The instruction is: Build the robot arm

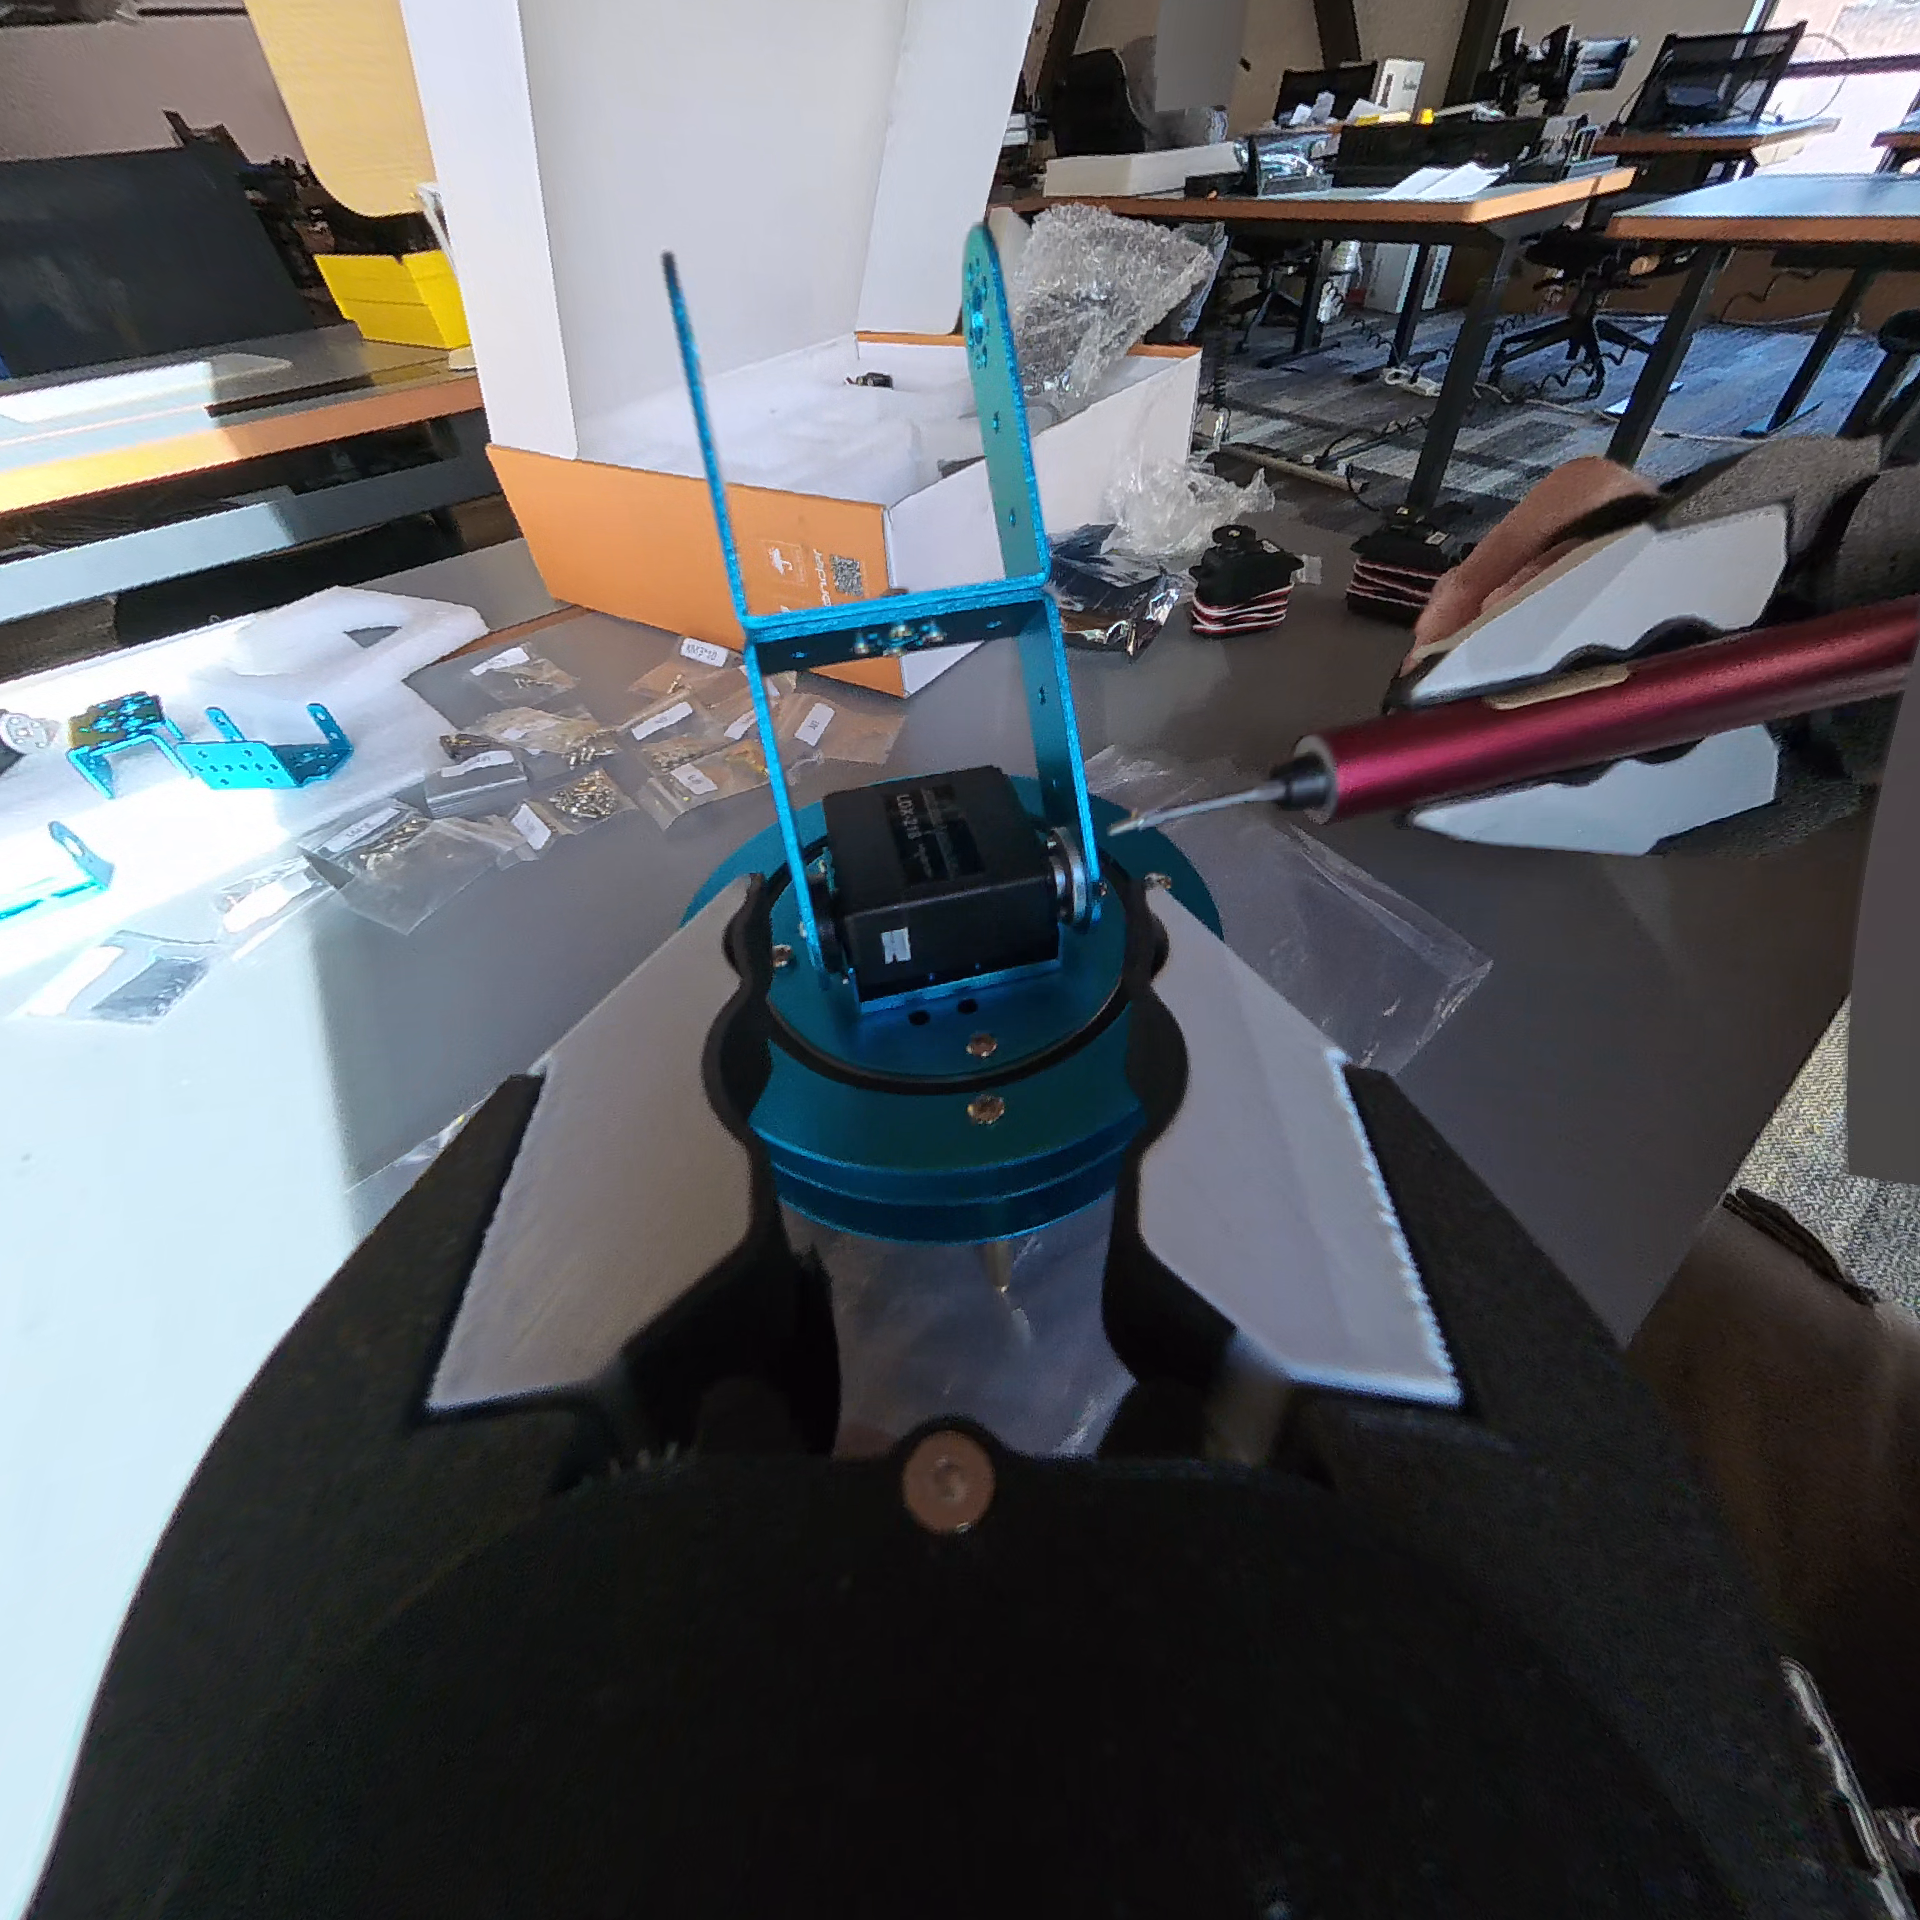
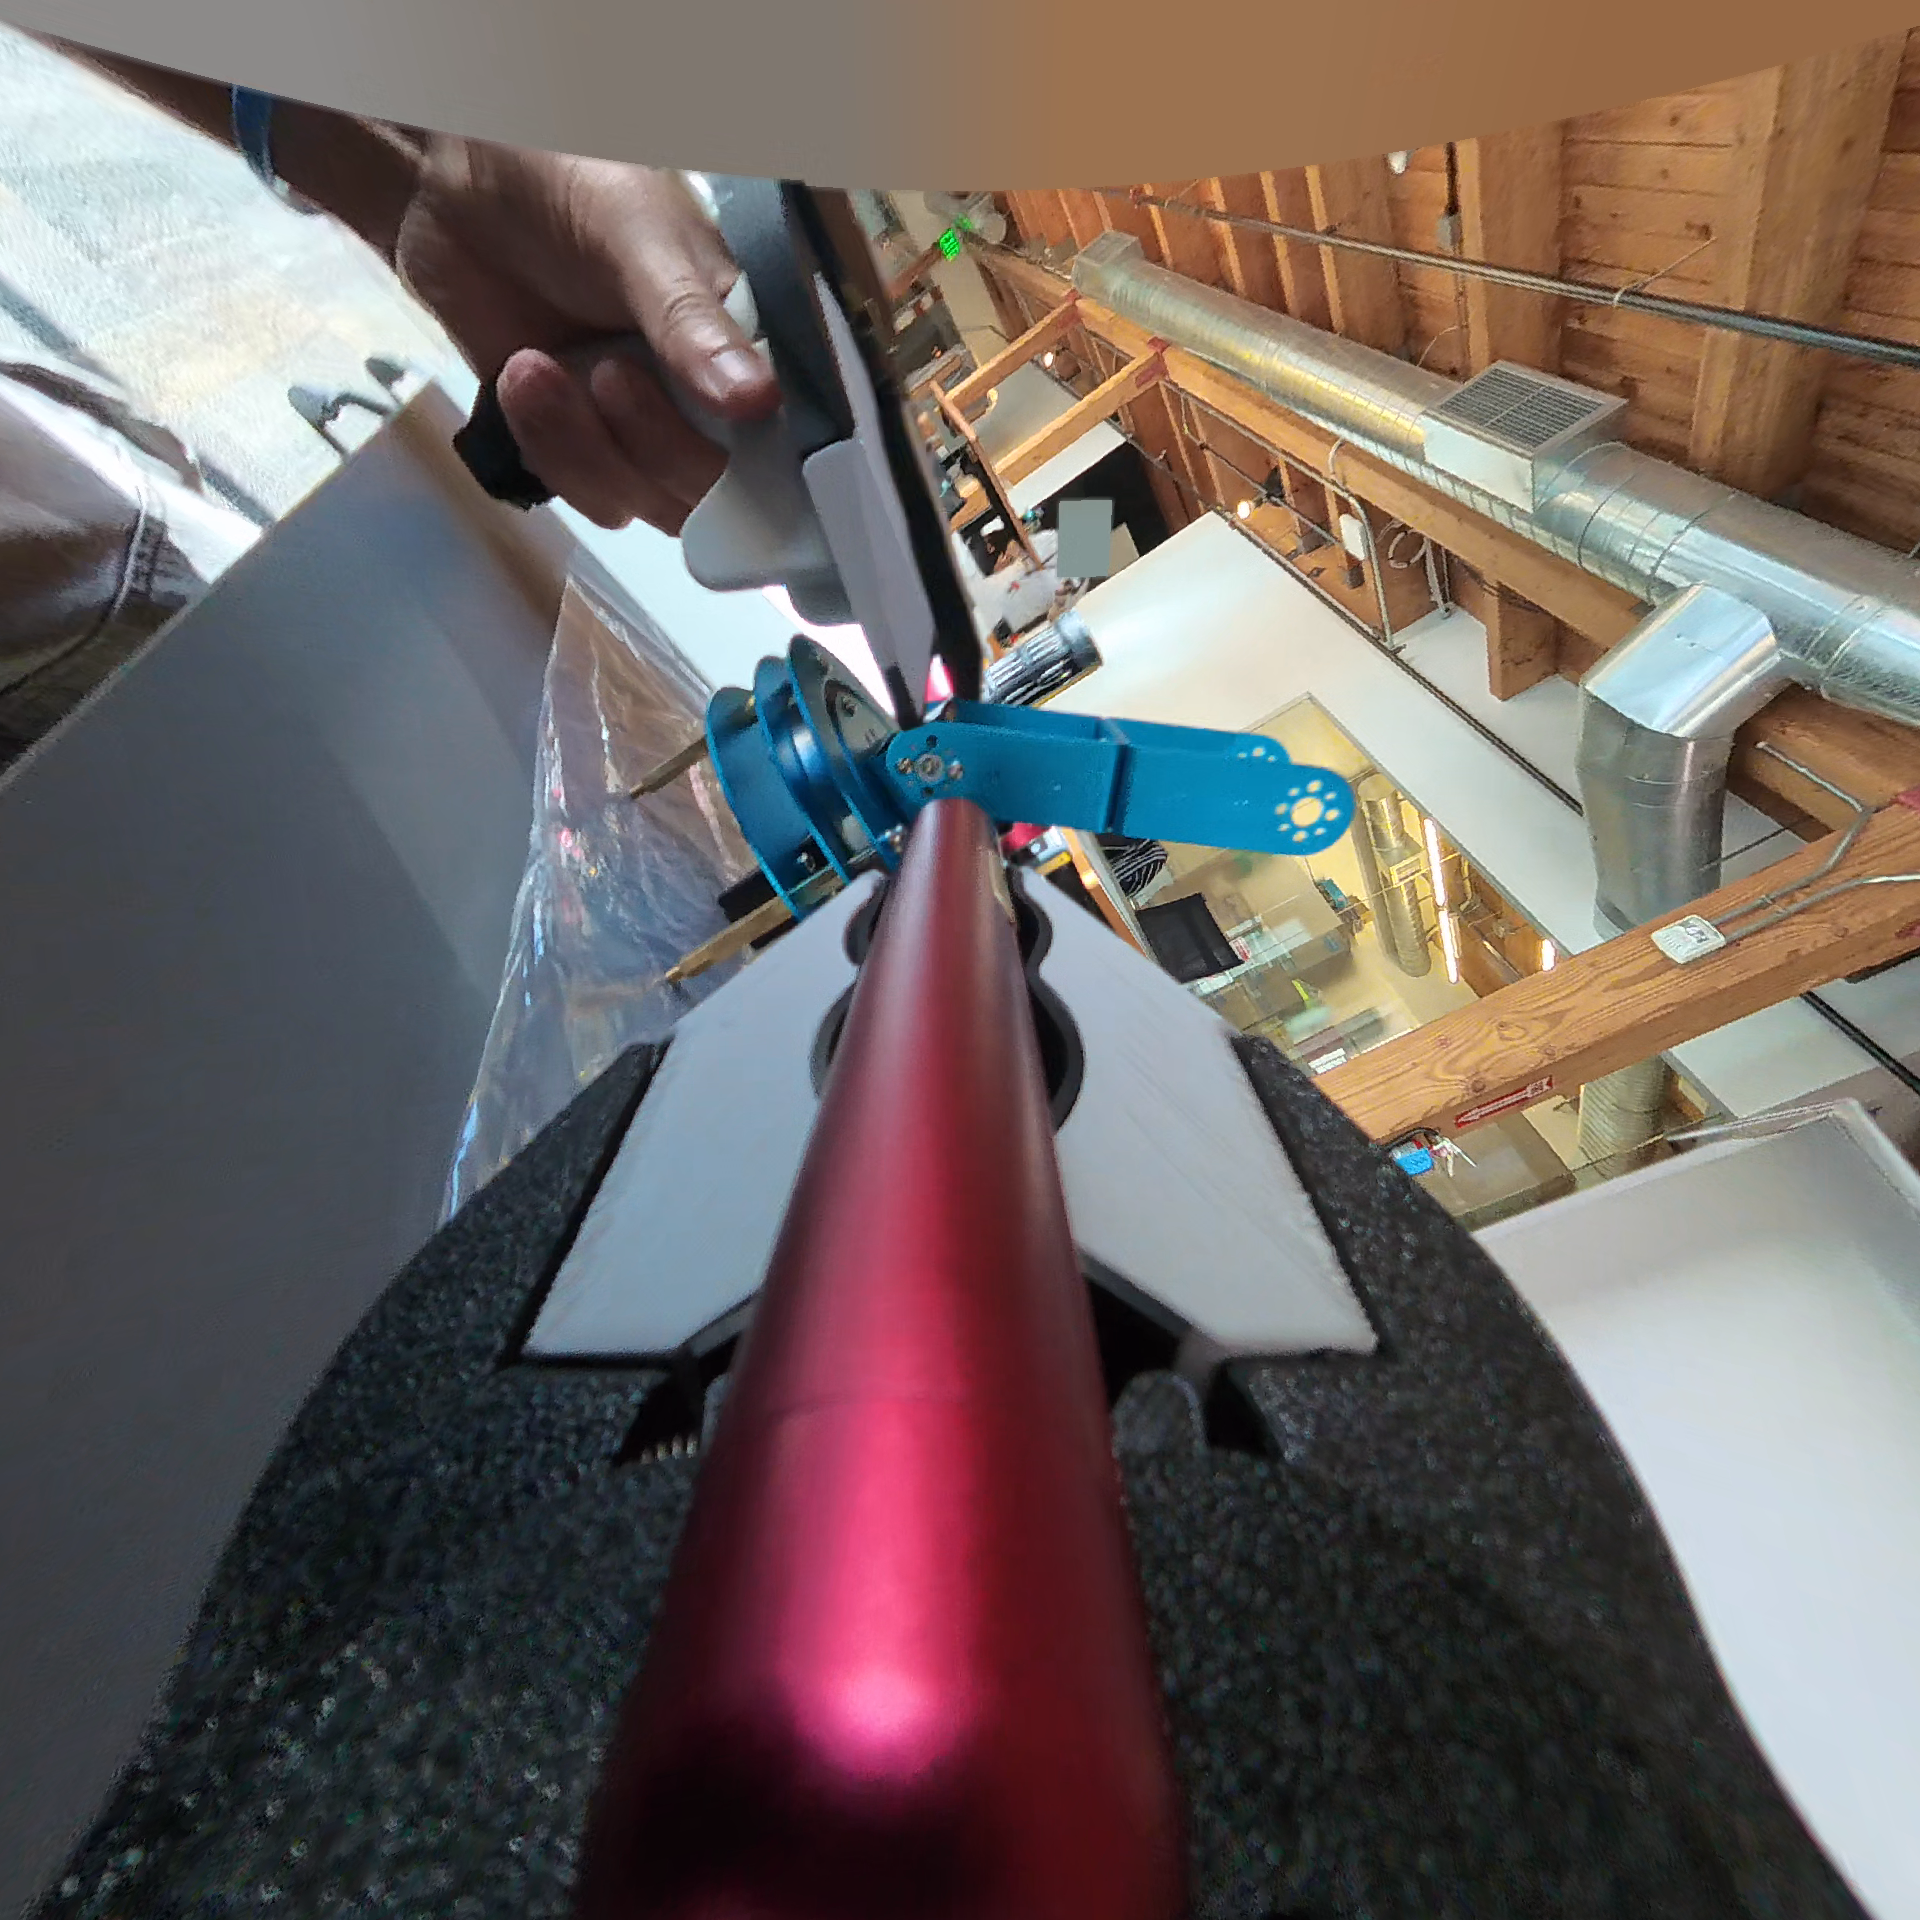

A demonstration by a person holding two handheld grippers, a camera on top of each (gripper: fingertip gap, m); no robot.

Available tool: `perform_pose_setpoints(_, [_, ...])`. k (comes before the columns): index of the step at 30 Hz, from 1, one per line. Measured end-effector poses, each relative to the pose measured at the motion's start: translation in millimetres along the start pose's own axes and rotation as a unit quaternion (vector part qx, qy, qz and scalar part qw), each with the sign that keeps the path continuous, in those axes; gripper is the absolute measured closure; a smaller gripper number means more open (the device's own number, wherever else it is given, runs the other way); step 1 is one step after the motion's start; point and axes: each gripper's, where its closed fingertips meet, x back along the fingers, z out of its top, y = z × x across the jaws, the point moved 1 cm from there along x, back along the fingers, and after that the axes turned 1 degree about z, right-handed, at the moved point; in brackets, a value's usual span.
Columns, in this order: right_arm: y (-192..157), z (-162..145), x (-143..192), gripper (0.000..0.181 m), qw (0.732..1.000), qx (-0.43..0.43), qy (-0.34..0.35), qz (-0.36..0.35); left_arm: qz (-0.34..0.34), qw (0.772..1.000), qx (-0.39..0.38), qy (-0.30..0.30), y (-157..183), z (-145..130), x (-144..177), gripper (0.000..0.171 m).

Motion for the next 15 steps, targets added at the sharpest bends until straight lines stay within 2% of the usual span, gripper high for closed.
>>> perform_pose_setpoints(6, [-2.3, 1.7, -5.6, 0.16, 1.0, -0.001, 0.002, 0.004, 0.008, 1.0, -0.01, -0.002, -0.9, 2.3, -4.5, 0.111])
perform_pose_setpoints(15, [-3.3, 0.8, -9.1, 0.16, 1.0, -0.002, 0.0, 0.006, 0.005, 1.0, -0.005, 0.006, -1.9, 2.3, -4.7, 0.112])
